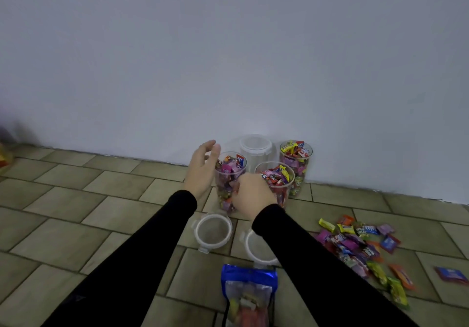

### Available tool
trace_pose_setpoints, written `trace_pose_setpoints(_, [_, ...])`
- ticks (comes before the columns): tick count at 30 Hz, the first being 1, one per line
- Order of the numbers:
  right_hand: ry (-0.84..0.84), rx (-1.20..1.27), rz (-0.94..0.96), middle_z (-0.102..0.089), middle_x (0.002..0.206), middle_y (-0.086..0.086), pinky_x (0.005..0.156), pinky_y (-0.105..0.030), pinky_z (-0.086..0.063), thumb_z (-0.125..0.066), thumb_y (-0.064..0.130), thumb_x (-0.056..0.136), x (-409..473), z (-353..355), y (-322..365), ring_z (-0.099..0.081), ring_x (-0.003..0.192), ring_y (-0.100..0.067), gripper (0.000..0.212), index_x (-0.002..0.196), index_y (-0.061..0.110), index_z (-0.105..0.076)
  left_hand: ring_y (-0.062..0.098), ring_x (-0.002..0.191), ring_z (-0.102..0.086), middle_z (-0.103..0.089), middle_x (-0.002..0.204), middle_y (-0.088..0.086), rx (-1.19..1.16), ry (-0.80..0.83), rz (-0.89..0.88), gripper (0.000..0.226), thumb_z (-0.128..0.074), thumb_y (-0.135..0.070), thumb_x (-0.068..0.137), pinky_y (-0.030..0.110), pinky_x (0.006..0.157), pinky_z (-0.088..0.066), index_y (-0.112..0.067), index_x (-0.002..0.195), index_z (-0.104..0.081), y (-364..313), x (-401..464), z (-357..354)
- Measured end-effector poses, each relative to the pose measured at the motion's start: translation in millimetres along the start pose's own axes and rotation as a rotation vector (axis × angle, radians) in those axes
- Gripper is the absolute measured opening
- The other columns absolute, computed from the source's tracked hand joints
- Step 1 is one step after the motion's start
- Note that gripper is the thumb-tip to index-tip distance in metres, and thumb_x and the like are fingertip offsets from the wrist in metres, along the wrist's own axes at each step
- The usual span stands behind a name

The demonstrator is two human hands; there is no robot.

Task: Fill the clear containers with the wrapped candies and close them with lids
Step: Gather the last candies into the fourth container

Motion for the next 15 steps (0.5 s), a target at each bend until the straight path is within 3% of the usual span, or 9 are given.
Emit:
trace_pose_setpoints(4, [-0.129,0.061,0.029,-0.069,0.100,-0.009,0.081,-0.028,-0.050,-0.052,0.016,0.092,14,61,-4,-0.065,0.095,-0.024,0.021,0.102,0.007,-0.068,0.015,0.104,-0.054,-0.058,0.125,-0.004,0.195,0.058,-0.038,0.027,-0.047,-0.027,0.101,0.021,0.084,-0.039,-0.019,0.123,-0.060,-22,28,7])
trace_pose_setpoints(7, [-0.177,0.081,0.015,-0.068,0.107,-0.010,0.090,-0.031,-0.049,-0.053,0.014,0.090,33,87,-21,-0.062,0.100,-0.024,0.021,0.105,0.008,-0.067,0.016,0.110,-0.053,-0.056,0.128,0.000,0.388,0.202,-0.021,0.027,-0.054,-0.018,0.097,0.025,0.092,-0.039,-0.020,0.123,-0.060,-19,52,0])
trace_pose_setpoints(12, [-0.079,-0.025,0.009,-0.057,0.128,-0.003,0.098,-0.028,-0.040,-0.050,0.018,0.095,67,95,-46,-0.052,0.119,-0.019,0.029,0.121,0.016,-0.062,0.013,0.107,-0.056,-0.061,0.125,0.000,0.475,0.347,0.028,0.034,-0.068,-0.023,0.090,0.028,0.089,-0.045,-0.019,0.122,-0.060,-12,91,-11])
trace_pose_setpoints(15, [0.001,-0.046,0.024,-0.052,0.136,-0.004,0.104,-0.031,-0.039,-0.051,0.021,0.096,86,87,-53,-0.051,0.123,-0.020,0.033,0.127,0.018,-0.058,0.016,0.107,-0.058,-0.061,0.123,-0.001,0.515,0.451,0.122,0.042,-0.073,-0.025,0.085,0.026,0.079,-0.048,-0.020,0.124,-0.059,4,111,-17])
Point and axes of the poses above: each hand's wrist, its own x-axis towards the middle knuckle, its own z-axis out of the back of the hand, y = z × x, the point moved 7 cm from there along x, towards the middle knuckle
